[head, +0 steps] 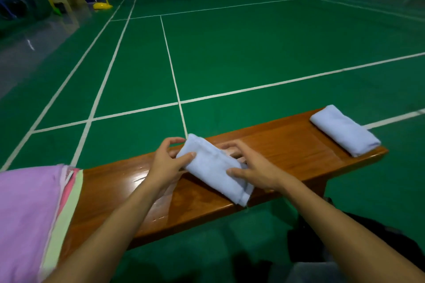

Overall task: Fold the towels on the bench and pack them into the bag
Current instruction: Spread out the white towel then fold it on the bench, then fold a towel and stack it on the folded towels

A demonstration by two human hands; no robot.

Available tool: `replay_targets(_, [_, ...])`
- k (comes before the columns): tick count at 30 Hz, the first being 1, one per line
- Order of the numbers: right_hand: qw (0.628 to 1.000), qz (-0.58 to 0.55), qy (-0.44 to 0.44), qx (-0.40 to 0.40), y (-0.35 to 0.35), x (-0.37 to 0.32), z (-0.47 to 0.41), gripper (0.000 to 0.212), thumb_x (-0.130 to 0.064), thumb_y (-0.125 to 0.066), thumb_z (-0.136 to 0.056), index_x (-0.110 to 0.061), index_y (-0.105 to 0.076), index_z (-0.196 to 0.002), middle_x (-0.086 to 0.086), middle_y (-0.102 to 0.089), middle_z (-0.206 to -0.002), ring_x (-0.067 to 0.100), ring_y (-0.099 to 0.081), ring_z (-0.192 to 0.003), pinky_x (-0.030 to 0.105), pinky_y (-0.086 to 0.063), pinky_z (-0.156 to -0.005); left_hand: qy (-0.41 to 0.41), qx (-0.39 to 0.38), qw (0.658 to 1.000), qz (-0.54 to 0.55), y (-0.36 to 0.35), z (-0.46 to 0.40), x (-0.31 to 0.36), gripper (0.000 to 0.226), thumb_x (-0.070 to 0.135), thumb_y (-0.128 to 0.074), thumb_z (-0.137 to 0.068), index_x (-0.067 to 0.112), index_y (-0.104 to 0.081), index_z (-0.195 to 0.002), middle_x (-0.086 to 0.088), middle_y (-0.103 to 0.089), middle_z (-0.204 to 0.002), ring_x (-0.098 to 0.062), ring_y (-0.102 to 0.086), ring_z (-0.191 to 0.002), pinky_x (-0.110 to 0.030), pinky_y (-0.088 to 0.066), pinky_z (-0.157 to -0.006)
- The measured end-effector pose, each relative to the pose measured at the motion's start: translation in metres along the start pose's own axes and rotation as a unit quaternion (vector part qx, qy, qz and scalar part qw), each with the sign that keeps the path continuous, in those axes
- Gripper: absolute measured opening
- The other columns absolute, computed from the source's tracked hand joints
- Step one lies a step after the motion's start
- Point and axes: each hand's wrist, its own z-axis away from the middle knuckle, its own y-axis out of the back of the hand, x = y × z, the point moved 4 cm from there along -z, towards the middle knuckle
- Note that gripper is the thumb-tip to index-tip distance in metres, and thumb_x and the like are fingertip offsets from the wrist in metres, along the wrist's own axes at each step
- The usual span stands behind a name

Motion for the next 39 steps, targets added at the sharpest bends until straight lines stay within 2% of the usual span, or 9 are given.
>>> replay_targets(7, [0.987, 0.055, -0.064, 0.134, 0.088, 0.070, 0.032, 0.023, -0.022, -0.063, -0.102, -0.041, -0.064, -0.114, -0.010, -0.064, -0.131, 0.012, -0.056, -0.127, 0.047, -0.049, -0.108, -0.025, -0.067, 0.997, -0.014, -0.133, -0.055, 0.024, 0.042, 0.011, -0.081, -0.092, 0.015, -0.058, -0.128, -0.016, -0.078, -0.105, -0.034, -0.077, -0.097, -0.056, -0.064, -0.085])
replay_targets(10, [0.972, 0.060, -0.075, 0.215, 0.131, 0.093, 0.052, 0.017, -0.026, -0.064, -0.100, -0.038, -0.068, -0.113, -0.005, -0.067, -0.127, 0.016, -0.060, -0.122, 0.049, -0.049, -0.108, -0.068, -0.096, 0.992, -0.048, -0.192, -0.087, 0.046, 0.044, 0.020, -0.081, -0.093, 0.016, -0.056, -0.129, -0.014, -0.075, -0.111, -0.034, -0.075, -0.101, -0.048, -0.064, -0.085])
replay_targets(14, [0.904, 0.232, -0.177, 0.311, 0.176, 0.128, 0.072, 0.029, -0.034, -0.064, -0.099, -0.036, -0.067, -0.128, 0.009, -0.055, -0.143, 0.035, -0.049, -0.133, 0.054, -0.045, -0.109, -0.202, -0.094, 0.930, -0.292, -0.258, -0.109, 0.044, 0.069, 0.049, -0.079, -0.088, 0.023, -0.050, -0.145, -0.007, -0.054, -0.143, -0.021, -0.056, -0.124, -0.042, -0.048, -0.107])
replay_targets(17, [0.870, 0.295, -0.303, 0.253, 0.176, 0.158, 0.083, 0.045, -0.053, -0.055, -0.101, -0.043, -0.055, -0.144, 0.011, -0.032, -0.164, 0.044, -0.024, -0.150, 0.060, -0.027, -0.121, -0.289, -0.176, 0.837, -0.429, -0.311, -0.095, 0.013, 0.077, 0.068, -0.060, -0.090, 0.027, -0.048, -0.154, -0.008, -0.046, -0.160, -0.030, -0.042, -0.146, -0.048, -0.038, -0.119])
replay_targets(19, [0.880, 0.266, -0.322, 0.227, 0.168, 0.170, 0.086, 0.049, -0.060, -0.048, -0.102, -0.045, -0.047, -0.149, 0.008, -0.026, -0.168, 0.041, -0.014, -0.154, 0.062, -0.023, -0.123, -0.299, -0.204, 0.813, -0.457, -0.333, -0.089, -0.005, 0.078, 0.070, -0.053, -0.093, 0.027, -0.045, -0.157, -0.010, -0.035, -0.168, -0.031, -0.030, -0.155, -0.051, -0.035, -0.122])
replay_targets(25, [0.877, 0.261, -0.327, 0.236, 0.172, 0.165, 0.089, 0.052, -0.062, -0.045, -0.104, -0.042, -0.045, -0.152, 0.005, -0.028, -0.167, 0.036, -0.014, -0.154, 0.062, -0.034, -0.117, -0.297, -0.243, 0.784, -0.488, -0.351, -0.099, -0.002, 0.076, 0.065, -0.058, -0.095, 0.032, -0.037, -0.160, -0.003, -0.019, -0.175, -0.026, -0.015, -0.161, -0.053, -0.033, -0.121])
replay_targets(31, [0.860, 0.300, -0.347, 0.222, 0.170, 0.153, 0.086, 0.051, -0.060, -0.043, -0.105, -0.039, -0.046, -0.152, 0.008, -0.033, -0.165, 0.039, -0.023, -0.151, 0.067, -0.024, -0.118, -0.307, -0.249, 0.793, -0.464, -0.340, -0.098, 0.024, 0.062, 0.051, -0.067, -0.092, 0.027, -0.053, -0.148, -0.001, -0.057, -0.147, -0.026, -0.053, -0.133, -0.047, -0.050, -0.102])
replay_targets(35, [0.866, 0.300, -0.267, 0.299, 0.169, 0.118, 0.080, 0.046, -0.050, -0.052, -0.105, -0.026, -0.056, -0.144, 0.009, -0.051, -0.152, 0.037, -0.043, -0.139, 0.058, -0.041, -0.111, -0.329, -0.209, 0.834, -0.391, -0.298, -0.077, 0.044, 0.049, 0.046, -0.065, -0.095, 0.025, -0.060, -0.139, 0.003, -0.064, -0.139, -0.019, -0.059, -0.126, -0.039, -0.051, -0.102])
replay_targets(39, [0.898, 0.231, -0.058, 0.370, 0.146, 0.058, 0.069, 0.027, -0.034, -0.060, -0.103, -0.023, -0.063, -0.127, 0.002, -0.063, -0.127, 0.027, -0.057, -0.117, 0.047, -0.052, -0.092, -0.381, -0.137, 0.842, -0.357, -0.216, -0.041, 0.081, 0.028, 0.043, -0.063, -0.096, 0.029, -0.066, -0.121, 0.012, -0.068, -0.116, -0.008, -0.064, -0.106, -0.039, -0.056, -0.090])
